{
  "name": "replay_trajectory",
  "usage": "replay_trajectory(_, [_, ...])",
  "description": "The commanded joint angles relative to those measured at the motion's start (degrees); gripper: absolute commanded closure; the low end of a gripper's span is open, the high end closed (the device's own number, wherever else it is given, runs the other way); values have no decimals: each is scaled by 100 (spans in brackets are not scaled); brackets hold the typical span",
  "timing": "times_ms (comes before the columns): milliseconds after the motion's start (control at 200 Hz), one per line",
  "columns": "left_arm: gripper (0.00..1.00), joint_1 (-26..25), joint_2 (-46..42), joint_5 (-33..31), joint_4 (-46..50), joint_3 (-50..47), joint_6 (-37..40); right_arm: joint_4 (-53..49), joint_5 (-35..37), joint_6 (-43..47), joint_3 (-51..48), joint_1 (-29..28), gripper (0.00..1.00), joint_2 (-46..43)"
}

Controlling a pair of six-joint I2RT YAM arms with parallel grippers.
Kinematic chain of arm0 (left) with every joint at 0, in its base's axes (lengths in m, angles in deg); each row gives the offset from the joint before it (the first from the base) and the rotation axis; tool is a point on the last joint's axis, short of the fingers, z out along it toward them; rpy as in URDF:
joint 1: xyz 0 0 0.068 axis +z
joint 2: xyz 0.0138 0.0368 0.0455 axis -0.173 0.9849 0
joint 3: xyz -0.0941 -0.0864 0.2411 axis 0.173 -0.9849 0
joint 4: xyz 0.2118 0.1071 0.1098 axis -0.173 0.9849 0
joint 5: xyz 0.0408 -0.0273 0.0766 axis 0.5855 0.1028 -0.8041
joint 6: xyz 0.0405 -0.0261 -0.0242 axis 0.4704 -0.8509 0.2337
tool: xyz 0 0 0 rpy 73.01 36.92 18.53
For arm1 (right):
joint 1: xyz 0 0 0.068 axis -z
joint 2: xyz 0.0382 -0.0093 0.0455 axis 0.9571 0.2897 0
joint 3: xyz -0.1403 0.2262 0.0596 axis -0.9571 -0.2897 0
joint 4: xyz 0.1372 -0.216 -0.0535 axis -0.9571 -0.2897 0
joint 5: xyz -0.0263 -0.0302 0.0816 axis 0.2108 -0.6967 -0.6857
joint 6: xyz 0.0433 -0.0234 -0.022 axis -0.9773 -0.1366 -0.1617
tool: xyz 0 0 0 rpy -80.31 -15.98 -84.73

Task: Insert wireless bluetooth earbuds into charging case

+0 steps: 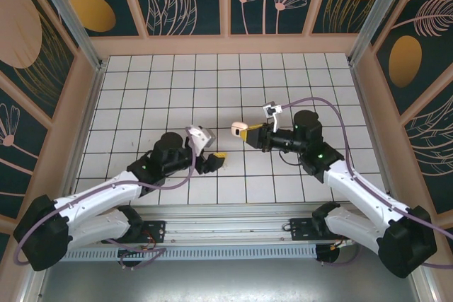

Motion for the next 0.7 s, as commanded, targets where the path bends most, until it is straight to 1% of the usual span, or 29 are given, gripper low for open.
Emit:
replay_trajectory(0, [31,478,-381,465,-1025,-259,-642,755,179,104,-112,18,76,-169])
replay_trajectory(105, [28,717,-603,734,-1447,-454,-874,1259,127,120,-276,17,76,-275])
replay_trajectory(215, [28,1094,-427,1141,-1865,-504,-1196,1826,44,178,-440,13,76,-340])
replay_trajectory(285, [30,1378,-154,1675,-2301,-523,-1511,2124,-8,225,-513,0,76,-356])
replay_trajectory(340, [30,1500,14,2051,-2665,-531,-1729,2273,-68,297,-523,-9,76,-351])
replay_trajectory(465, [31,1640,224,2610,-3291,-535,-2078,2454,-283,585,-526,-26,76,-341])
replay_trajectory(550, [31,1648,256,2919,-3736,-533,-2244,2666,-496,822,-549,-36,76,-332])
replay_trajectory(696, [32,1650,365,3135,-3776,-400,-2141,2938,-843,1320,-593,-62,78,-324])
